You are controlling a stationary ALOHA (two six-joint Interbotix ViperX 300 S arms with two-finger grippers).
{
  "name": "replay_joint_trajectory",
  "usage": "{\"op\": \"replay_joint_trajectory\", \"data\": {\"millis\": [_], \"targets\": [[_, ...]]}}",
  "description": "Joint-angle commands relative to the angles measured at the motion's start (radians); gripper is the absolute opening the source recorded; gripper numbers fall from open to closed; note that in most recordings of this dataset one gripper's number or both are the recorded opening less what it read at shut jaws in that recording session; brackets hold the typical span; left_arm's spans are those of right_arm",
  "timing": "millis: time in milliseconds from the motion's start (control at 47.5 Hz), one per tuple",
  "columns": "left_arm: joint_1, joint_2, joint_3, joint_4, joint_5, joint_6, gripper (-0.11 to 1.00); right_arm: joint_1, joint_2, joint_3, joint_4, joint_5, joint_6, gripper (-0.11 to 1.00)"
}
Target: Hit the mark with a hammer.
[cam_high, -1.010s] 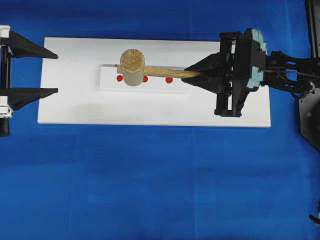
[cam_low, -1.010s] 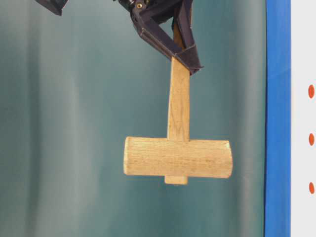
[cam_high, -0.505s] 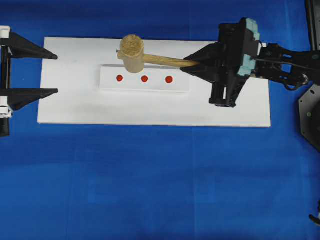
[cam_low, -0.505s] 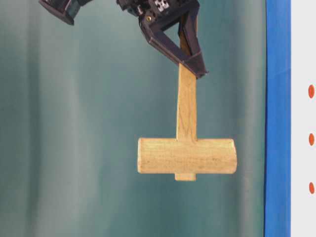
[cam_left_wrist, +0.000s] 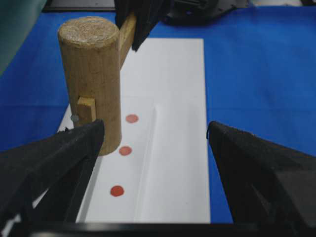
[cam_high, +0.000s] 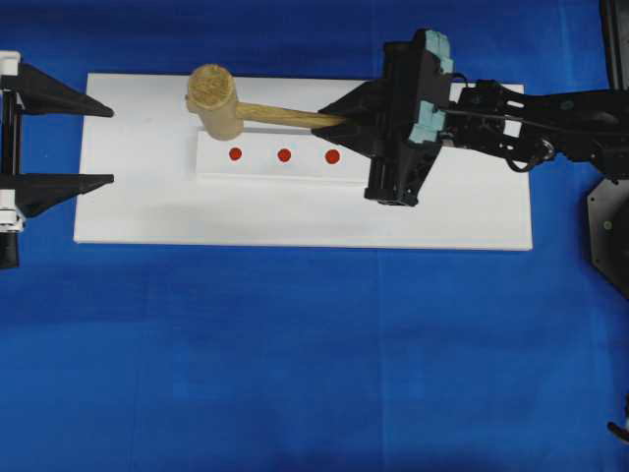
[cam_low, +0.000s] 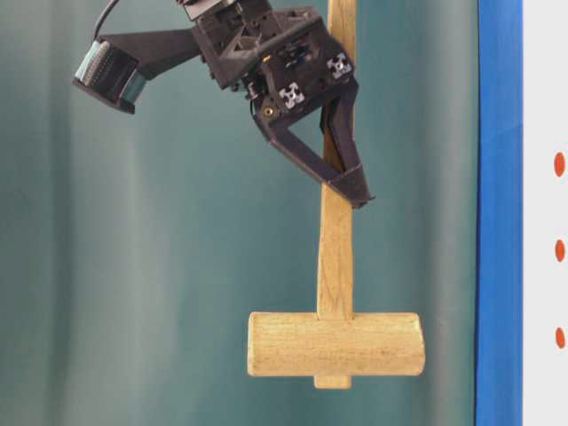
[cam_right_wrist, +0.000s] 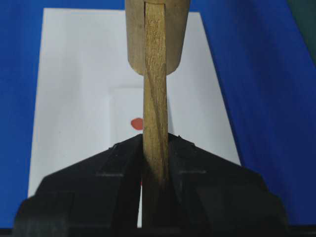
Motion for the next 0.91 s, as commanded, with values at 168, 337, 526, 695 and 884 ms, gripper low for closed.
{"op": "replay_joint_trajectory", "data": {"millis": [168,337,526,695,884], "targets": [[0.003,0.002,-0.011,-0.002,-0.005,-0.002,0.83,0.002,0.025,-0.021,0.002,-0.014,0.006,0.02],[0.003,0.002,-0.011,-0.002,-0.006,-0.003,0.83,0.002,0.153,-0.018,0.008,-0.021,0.046,0.02],[0.003,0.002,-0.011,-0.002,-0.005,-0.005,0.83,0.002,0.218,0.009,0.014,-0.025,0.095,0.02],[0.003,0.000,-0.011,-0.002,-0.005,-0.005,0.83,0.002,0.169,0.034,0.012,-0.057,0.097,0.02],[0.003,0.000,-0.011,-0.002,-0.006,-0.003,0.83,0.002,0.048,0.057,0.002,-0.058,0.087,0.02]]}}
